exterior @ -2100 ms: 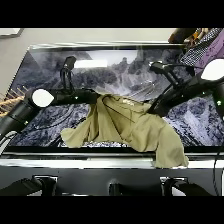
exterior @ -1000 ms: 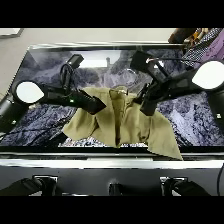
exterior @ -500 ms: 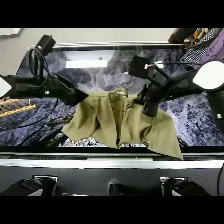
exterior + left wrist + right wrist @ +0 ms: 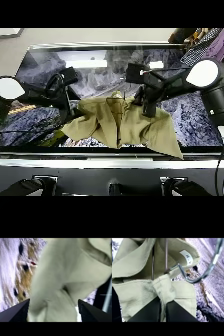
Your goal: Fold the clothes and pants, and hang the long-sleeved shirts on hangers.
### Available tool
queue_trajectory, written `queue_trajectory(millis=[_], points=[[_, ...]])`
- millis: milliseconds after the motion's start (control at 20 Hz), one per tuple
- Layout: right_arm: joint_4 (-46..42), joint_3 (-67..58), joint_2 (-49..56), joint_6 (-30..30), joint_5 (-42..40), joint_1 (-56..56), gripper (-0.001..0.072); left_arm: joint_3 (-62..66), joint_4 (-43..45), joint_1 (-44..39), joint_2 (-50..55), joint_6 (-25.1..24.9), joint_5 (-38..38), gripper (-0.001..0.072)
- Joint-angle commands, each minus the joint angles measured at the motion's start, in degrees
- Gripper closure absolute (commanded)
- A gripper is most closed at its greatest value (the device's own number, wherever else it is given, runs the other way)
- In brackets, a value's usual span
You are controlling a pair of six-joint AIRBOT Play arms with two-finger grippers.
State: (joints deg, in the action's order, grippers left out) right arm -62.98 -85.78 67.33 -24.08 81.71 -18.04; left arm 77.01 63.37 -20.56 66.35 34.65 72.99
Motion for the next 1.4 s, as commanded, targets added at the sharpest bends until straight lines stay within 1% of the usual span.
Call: queue_trajectory(millis=[0,50,350,400,450,500,550,600,650,750,800,900,950,1050,1100,1150,1200,1300,1350], points=[[0.87,-0.02,0.09,1.68,1.53,-0.07,0.0686,-0.37,0.09,0.07,1.75,-8.15,-3.23,0.0039],[1.03,-0.02,0.09,1.79,1.86,-0.07,0.0686,-0.37,0.07,0.04,2.19,-9.31,-3.76,0.0039],[1.31,-0.02,0.09,1.88,2.23,-0.07,0.0687,-0.37,-1.66,-0.63,5.38,-9.40,-4.22,0.0042],[1.31,-0.02,0.09,1.88,2.23,-0.07,0.0687,-0.37,-2.03,-0.96,5.79,-9.40,-4.22,0.0073],[1.31,-0.02,0.09,1.88,2.27,-0.07,0.0687,-0.37,-2.19,-1.11,6.10,-9.40,-4.11,0.0231],[1.33,-0.02,0.09,1.88,2.25,-0.07,0.0687,-0.37,-2.38,-1.44,6.32,-9.40,-4.02,0.0447],[1.36,-0.02,0.04,1.88,2.23,-0.07,0.0686,-0.37,-2.47,-1.46,6.32,-9.38,-4.04,0.0546],[1.53,-0.02,0.04,1.84,2.29,-0.07,0.0686,-0.28,-2.99,-1.42,6.25,-9.35,-4.02,0.0580],[2.38,-0.02,0.04,1.84,2.51,-0.07,0.0685,-0.24,-3.28,-1.31,6.12,-9.35,-4.02,0.0631],[2.91,-0.02,-0.09,1.84,2.67,-0.07,0.0684,-0.24,-4.09,-1.31,5.81,-9.38,-4.04,0.0689],[2.56,-0.02,-0.20,1.81,2.69,-0.04,0.0667,-0.24,-4.09,-1.31,5.64,-9.38,-4.02,0.0689],[2.25,-0.04,-1.01,1.42,2.56,0.70,0.0511,-0.24,-4.09,-1.31,5.01,-9.38,-4.11,0.0690],[2.16,-0.04,-1.86,0.15,2.14,1.38,0.0443,-0.24,-4.09,-1.31,4.59,-9.40,-4.11,0.0690],[2.03,-0.04,-4.09,-1.57,2.16,3.87,0.0428,-0.26,-4.07,-1.31,3.54,-9.40,-4.48,0.0691],[2.05,-0.04,-5.42,-2.43,2.23,5.66,0.0407,-0.26,-4.09,-1.31,2.95,-9.73,-5.05,0.0692],[2.08,-0.04,-6.99,-3.56,2.16,7.85,0.0314,-0.26,-4.09,-1.31,2.19,-10.60,-5.57,0.0692],[2.27,-0.04,-8.57,-4.35,1.99,10.08,0.0269,-0.26,-4.07,-1.31,1.46,-10.69,-6.03,0.0692],[2.78,-0.02,-11.93,-5.75,1.75,15.15,0.0252,-0.26,-4.09,-1.31,0.07,-10.69,-6.16,0.0692],[2.80,-0.02,-13.53,-5.77,1.75,17.79,0.0207,-0.26,-4.09,-1.36,-0.61,-10.69,-6.16,0.0692]])
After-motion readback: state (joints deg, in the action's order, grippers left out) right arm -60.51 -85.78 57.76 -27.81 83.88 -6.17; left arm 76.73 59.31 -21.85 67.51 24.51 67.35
